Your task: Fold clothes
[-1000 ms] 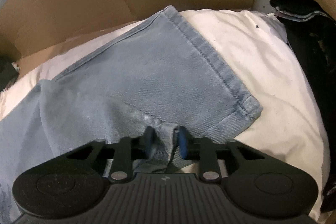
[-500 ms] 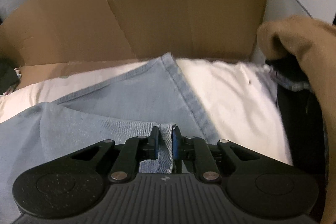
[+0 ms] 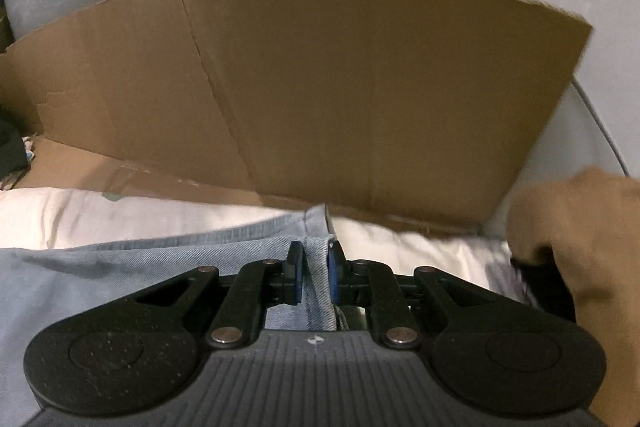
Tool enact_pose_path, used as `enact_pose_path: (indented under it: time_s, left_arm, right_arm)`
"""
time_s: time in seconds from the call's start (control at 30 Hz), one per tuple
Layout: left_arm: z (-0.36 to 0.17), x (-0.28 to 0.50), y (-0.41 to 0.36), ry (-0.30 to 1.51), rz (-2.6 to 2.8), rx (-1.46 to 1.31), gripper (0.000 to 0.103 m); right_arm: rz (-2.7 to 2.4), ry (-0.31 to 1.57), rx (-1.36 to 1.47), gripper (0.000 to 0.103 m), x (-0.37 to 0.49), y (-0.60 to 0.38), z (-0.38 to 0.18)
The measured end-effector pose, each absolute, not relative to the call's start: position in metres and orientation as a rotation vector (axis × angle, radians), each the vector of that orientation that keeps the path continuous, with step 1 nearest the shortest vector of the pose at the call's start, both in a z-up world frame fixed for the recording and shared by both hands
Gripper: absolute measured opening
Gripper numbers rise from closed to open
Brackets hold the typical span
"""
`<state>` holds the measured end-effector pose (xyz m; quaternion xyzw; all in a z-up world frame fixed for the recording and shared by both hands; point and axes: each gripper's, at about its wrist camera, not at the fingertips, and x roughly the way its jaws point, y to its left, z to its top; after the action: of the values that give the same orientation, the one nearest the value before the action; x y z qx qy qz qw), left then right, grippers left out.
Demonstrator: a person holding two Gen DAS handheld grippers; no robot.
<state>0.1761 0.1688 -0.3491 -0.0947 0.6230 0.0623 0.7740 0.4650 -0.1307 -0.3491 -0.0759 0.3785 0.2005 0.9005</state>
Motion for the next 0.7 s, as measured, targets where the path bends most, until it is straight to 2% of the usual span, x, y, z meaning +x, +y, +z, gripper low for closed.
enact_pose_path:
  time_s: [0.7]
  left_arm:
    - [-0.351,0.172,0.175,1.331,0.138,-0.225,0.078]
  right_arm:
    - [0.492,0.788,-0.235,0.01,0.508,-0.111,-0.375]
